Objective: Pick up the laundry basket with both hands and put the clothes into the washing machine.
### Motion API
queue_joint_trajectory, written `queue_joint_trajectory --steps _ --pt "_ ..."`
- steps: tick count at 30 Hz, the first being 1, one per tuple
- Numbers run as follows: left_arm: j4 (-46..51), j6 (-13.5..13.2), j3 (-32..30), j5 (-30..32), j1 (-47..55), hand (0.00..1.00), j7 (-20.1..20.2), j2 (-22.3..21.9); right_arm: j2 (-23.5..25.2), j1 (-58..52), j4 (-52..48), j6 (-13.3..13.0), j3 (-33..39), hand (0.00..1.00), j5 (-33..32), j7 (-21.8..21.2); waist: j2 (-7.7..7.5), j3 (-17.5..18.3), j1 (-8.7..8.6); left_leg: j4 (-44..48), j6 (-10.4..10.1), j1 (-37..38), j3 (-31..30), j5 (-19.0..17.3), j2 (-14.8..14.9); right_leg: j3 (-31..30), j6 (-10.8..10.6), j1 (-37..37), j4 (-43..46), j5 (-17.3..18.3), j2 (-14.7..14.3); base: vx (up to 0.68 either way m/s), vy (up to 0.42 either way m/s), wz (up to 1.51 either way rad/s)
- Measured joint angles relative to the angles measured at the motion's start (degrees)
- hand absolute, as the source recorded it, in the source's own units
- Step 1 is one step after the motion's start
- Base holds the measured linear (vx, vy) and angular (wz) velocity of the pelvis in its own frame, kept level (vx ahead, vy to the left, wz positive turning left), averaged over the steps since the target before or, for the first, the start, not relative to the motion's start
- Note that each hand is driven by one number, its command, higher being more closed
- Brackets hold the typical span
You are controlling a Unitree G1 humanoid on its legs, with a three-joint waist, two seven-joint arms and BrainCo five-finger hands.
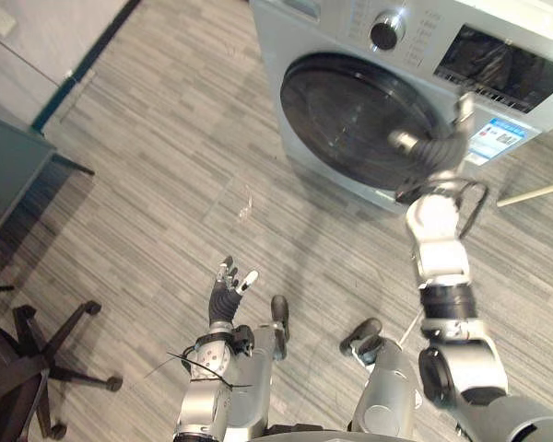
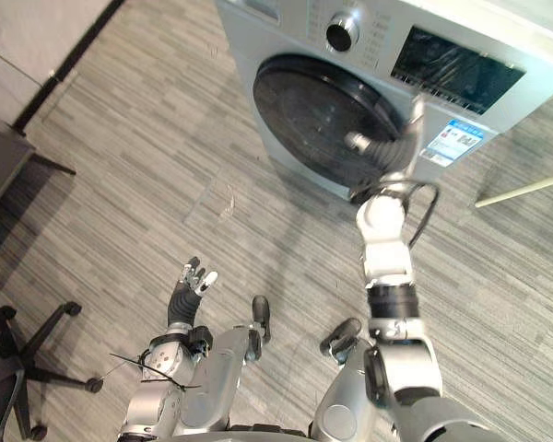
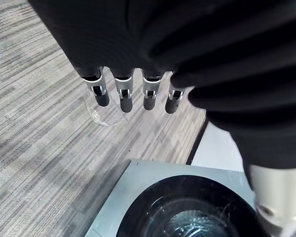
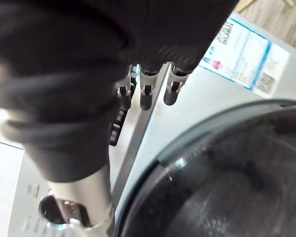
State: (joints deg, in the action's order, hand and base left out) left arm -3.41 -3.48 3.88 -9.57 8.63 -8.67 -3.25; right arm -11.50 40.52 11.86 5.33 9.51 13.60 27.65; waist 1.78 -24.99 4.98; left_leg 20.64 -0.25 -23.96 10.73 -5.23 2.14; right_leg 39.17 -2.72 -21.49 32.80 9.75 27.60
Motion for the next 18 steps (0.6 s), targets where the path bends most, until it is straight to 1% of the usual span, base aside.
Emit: queue_joint_trajectory --steps 1,2,6,8,9,11,14,16,18 --pt "-0.1 0.0 -0.2 0.0 -0.7 0.0 -0.3 -0.1 -0.8 0.8 0.0 0.0 1.9 0.0 0.0 1.1 0.04 -0.5 0.47 0.2 0.0 -0.6 0.1 0.0 0.3 -0.1 0.1 -0.4 -0.5 -0.4 -0.4 0.01 -0.022 -0.09" --pt "-0.3 0.0 -0.8 0.0 -1.6 0.0 -0.3 -0.2 -2.0 1.0 0.0 0.6 3.0 0.0 0.0 2.0 -0.01 -0.8 0.51 0.3 0.0 -1.2 0.1 0.0 0.5 0.0 0.1 -0.7 -1.1 -0.7 -0.9 0.02 -0.028 -0.06" --pt "-1.9 -0.1 -2.2 0.0 -3.9 0.0 -0.4 -0.5 -3.2 3.0 1.1 2.9 4.4 0.0 0.8 2.4 0.12 -1.7 0.49 0.1 0.0 -1.8 -0.2 0.3 0.8 0.3 0.3 -1.0 -2.2 -1.3 -1.7 0.0 -0.009 0.01" --pt "-2.8 -0.3 -2.2 0.0 -5.5 0.0 -0.5 -0.5 -5.1 4.9 2.6 5.1 5.8 0.0 4.3 2.7 0.24 -2.1 0.55 -1.5 0.0 -2.5 -0.5 1.4 0.8 0.6 0.6 -1.7 -3.5 -2.1 -2.4 0.02 -0.036 0.04" --pt "-3.2 -0.3 -2.2 0.0 -5.8 0.0 -0.5 -0.5 -5.2 5.2 2.8 5.4 6.0 0.0 5.0 2.6 0.23 -2.2 0.54 -1.8 0.0 -2.5 -0.5 1.6 0.8 0.6 0.6 -1.8 -3.9 -2.3 -2.5 0.02 -0.031 -0.02" --pt "-4.3 -0.3 -2.1 0.0 -6.9 0.0 -0.4 -0.5 -7.2 6.8 3.5 7.6 6.4 0.0 8.1 2.4 0.49 -3.2 0.51 -3.1 0.0 -2.6 -0.4 2.7 0.9 0.7 0.9 -1.9 -5.7 -3.6 -3.6 0.02 -0.02 -0.07" --pt "-4.5 -0.3 -1.7 -0.2 -7.7 0.0 -0.2 -0.5 -9.1 7.5 4.1 8.6 6.4 0.0 10.4 2.2 0.73 -3.9 0.51 -5.0 -0.3 -2.7 -0.3 3.9 0.9 0.6 1.1 -2.3 -7.8 -5.0 -4.6 0.0 -0.009 -0.07" --pt "-5.1 -0.3 -1.5 -1.1 -7.7 0.0 -0.2 -0.5 -10.0 8.3 6.8 8.5 6.3 0.0 10.6 1.7 0.75 -3.9 0.54 -6.2 -0.8 -2.7 0.1 4.8 0.9 0.3 1.3 -2.7 -9.1 -6.1 -5.0 0.0 -0.011 -0.1" --pt "-6.0 -0.4 -1.0 -1.4 -7.7 0.0 -0.1 -0.5 -10.8 9.2 10.4 8.0 5.6 0.0 9.9 0.0 0.8 -3.9 0.52 -6.7 -0.7 -2.7 0.1 5.0 1.0 0.1 1.5 -2.8 -10.3 -6.9 -5.7 -0.01 -0.012 -0.1"
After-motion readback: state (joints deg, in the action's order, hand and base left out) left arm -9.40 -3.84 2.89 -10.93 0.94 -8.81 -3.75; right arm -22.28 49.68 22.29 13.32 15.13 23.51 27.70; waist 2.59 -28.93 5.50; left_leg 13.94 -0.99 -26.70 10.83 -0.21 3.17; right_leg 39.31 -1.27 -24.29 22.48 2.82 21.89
